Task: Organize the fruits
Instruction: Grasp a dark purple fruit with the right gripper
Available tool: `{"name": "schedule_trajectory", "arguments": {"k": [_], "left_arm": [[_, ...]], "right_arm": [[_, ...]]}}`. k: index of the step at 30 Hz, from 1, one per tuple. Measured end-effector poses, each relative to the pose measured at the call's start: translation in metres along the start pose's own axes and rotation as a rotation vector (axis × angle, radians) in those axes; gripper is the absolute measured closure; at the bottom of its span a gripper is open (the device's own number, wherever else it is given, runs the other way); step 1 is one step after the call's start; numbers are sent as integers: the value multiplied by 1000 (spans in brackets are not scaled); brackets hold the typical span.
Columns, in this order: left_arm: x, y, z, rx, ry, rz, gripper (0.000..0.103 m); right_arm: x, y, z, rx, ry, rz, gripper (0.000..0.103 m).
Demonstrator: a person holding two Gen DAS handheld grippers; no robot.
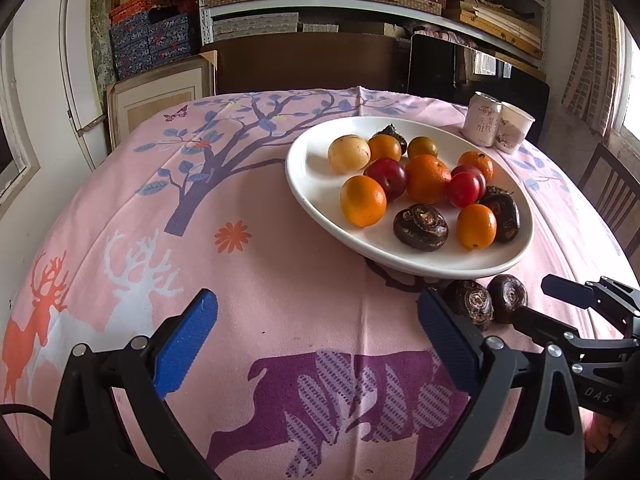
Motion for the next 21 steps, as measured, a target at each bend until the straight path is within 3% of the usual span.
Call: {"name": "schedule_trajectory", "arguments": {"k": [15,21], "left_arm": [[-21,1,2,-24,-25,-123,5],[-25,2,3,-26,-26,-140,5]], "right_arm": [[10,-3,-19,41,-25,-22,61],[-2,-3,-13,42,23,-20,62]]}}
Point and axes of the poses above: each gripper's, at about its wrist camera, not at the fingertips, and z roughly against the way its jaws point, x to its left, y to its underside, the point moved 7 cm from there along -z, roughly the way its jaws point, and after that the axes turned 9 degrees about -x, right-handed, at the moved point
